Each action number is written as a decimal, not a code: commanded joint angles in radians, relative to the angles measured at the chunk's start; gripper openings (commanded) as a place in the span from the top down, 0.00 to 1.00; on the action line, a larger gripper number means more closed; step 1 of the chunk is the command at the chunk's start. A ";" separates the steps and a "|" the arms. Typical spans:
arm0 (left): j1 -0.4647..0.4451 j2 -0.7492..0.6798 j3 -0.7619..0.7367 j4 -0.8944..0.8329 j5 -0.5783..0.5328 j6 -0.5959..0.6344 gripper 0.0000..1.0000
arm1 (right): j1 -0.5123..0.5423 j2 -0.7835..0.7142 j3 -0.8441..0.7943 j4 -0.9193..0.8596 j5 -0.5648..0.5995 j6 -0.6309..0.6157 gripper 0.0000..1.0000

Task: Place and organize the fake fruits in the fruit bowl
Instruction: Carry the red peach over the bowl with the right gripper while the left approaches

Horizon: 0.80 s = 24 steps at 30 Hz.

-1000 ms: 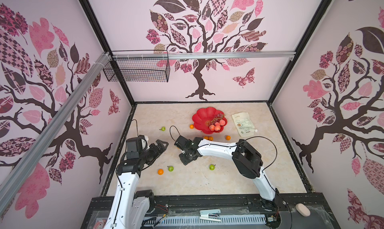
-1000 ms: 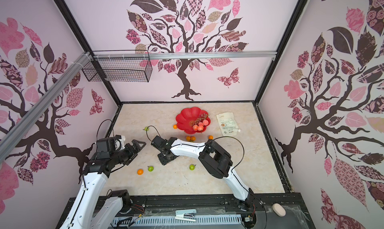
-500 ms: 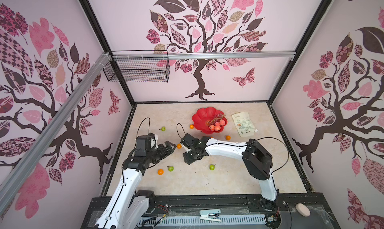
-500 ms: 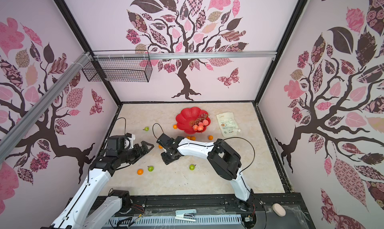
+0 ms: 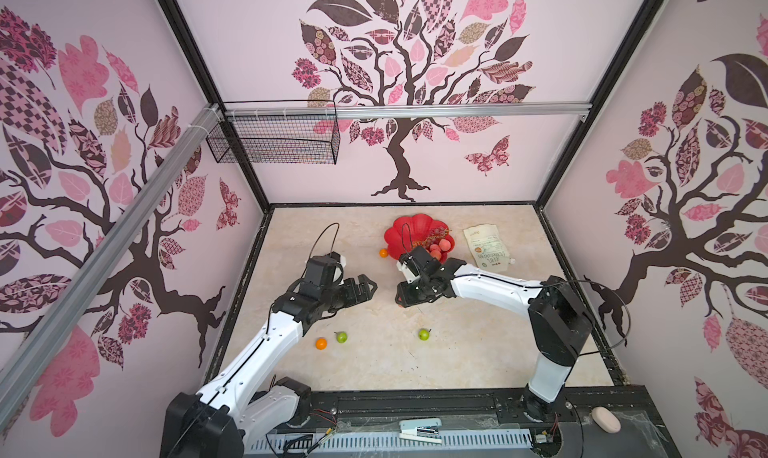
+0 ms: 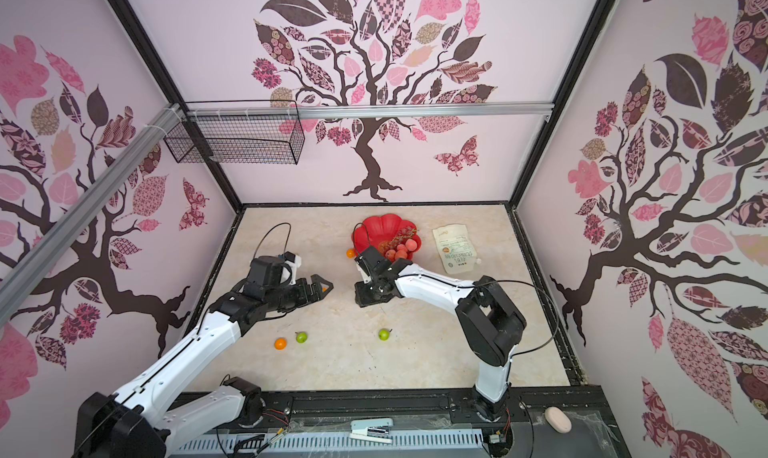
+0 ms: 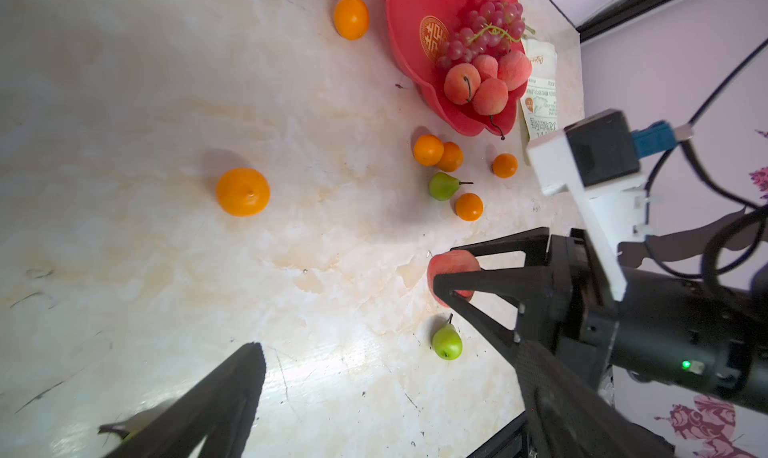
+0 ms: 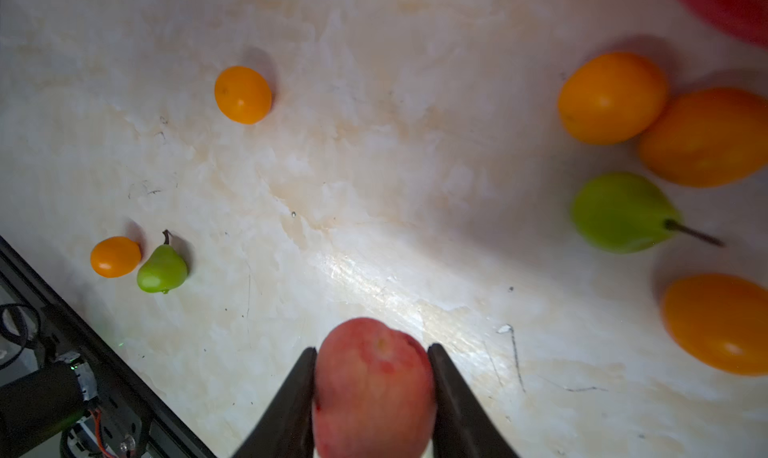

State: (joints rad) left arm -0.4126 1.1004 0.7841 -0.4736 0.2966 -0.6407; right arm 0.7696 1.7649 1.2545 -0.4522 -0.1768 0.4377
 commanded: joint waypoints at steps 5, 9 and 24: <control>-0.119 0.197 0.180 0.120 -0.038 0.011 0.02 | -0.145 -0.133 -0.044 -0.017 0.013 -0.022 0.59; -0.136 0.311 0.280 0.143 -0.016 0.026 0.02 | -0.233 -0.146 -0.033 -0.039 0.024 -0.049 0.59; -0.141 0.636 0.625 0.144 0.011 0.096 0.02 | -0.377 0.054 0.219 -0.153 0.089 -0.113 0.60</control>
State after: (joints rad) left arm -0.5507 1.7138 1.3525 -0.3317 0.2993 -0.5865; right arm 0.3893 1.7569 1.4155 -0.5426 -0.1253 0.3557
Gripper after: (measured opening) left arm 0.984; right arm 0.402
